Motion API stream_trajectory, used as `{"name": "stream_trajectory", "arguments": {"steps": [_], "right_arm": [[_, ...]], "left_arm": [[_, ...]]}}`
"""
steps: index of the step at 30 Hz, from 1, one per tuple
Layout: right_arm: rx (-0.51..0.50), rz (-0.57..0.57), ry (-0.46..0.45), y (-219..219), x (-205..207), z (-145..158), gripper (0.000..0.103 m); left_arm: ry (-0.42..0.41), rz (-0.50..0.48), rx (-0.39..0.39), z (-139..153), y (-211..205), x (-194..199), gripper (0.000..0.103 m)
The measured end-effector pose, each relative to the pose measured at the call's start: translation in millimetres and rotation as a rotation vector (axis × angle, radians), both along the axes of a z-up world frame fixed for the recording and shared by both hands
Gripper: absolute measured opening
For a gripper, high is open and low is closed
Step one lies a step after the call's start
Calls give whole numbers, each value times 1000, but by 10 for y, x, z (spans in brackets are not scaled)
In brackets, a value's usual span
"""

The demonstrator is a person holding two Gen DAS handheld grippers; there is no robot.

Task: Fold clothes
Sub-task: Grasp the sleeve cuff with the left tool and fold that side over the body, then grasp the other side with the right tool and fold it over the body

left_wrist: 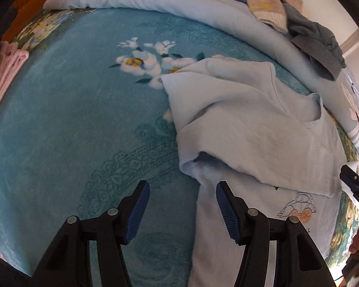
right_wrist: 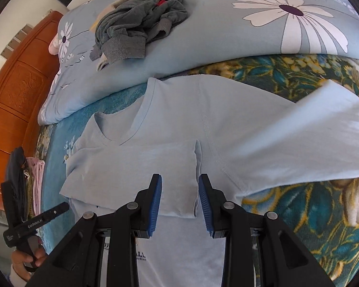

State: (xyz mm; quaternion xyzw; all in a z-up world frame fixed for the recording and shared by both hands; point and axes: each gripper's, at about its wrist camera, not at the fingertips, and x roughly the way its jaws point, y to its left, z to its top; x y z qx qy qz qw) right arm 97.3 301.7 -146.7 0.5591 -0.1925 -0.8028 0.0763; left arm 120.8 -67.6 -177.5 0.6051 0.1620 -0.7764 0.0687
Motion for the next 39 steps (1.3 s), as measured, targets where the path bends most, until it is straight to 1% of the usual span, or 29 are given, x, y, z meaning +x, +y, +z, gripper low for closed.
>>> {"name": "stream_trajectory", "arguments": {"steps": [2, 4, 6, 9, 10, 11, 12, 13, 14, 15, 16, 17, 19, 21, 22, 24, 27, 29, 32, 34, 36, 37, 39], "right_arm": [[-9, -6, -17, -7, -103, -60, 33], [-13, 2, -40, -36, -182, -120, 33], [-8, -3, -55, -60, -230, -175, 33], [-25, -33, -71, -68, -268, -236, 33], [-32, -42, -73, -73, -273, -237, 36], [-42, -41, -71, -87, -273, -225, 36], [-54, -34, -68, -106, -270, -207, 32], [-68, -23, -68, -134, -268, -193, 25], [-65, -10, -70, -169, -266, -179, 19], [-53, 3, -72, -206, -262, -162, 6], [-37, 14, -72, -244, -262, -141, 2], [-25, 24, -65, -278, -261, -103, 2], [-18, 56, -14, -337, -250, 65, 1], [1, 76, 88, -318, -216, 376, 1], [15, 73, 142, -278, -199, 537, 1], [38, 40, 190, -131, -211, 716, 1], [107, -21, 140, 87, -324, 588, 1], [103, -48, 80, 241, -366, 394, 1], [120, -43, 11, 337, -407, 131, 1], [125, -49, 4, 372, -427, 51, 1], [127, -65, -14, 409, -460, -19, 1], [133, -71, -26, 421, -476, -56, 1], [145, -74, -41, 433, -490, -86, 1]], "left_arm": [[9, 21, 19, -46, -41, 11, 61], [39, 44, 38, -30, -85, 14, 61], [63, 41, 64, -7, -113, -3, 61], [67, 37, 24, -16, -131, -17, 61], [70, 44, 24, -18, -144, -10, 61], [78, 54, 33, -20, -170, 7, 61], [86, 64, 45, -22, -200, 28, 61], [90, 70, 49, -21, -219, 37, 61], [91, 71, 49, -18, -217, 34, 61], [91, 70, 47, -15, -211, 30, 61], [91, 66, 46, -17, -202, 29, 61], [92, 61, 44, -21, -193, 29, 62], [95, 56, 38, -14, -191, 45, 62], [97, 62, 36, -10, -203, 64, 62], [98, 68, 35, -9, -220, 71, 62], [95, 68, 17, -8, -203, 70, 62], [89, 54, -15, -2, -157, 82, 62], [88, 55, -22, -10, -167, 109, 62], [80, 61, -30, -3, -179, 139, 64], [67, 72, -44, -1, -206, 161, 64], [47, 99, -78, 4, -256, 198, 62], [43, 116, -75, 5, -294, 216, 62], [51, 152, -40, 45, -376, 244, 62]]}}
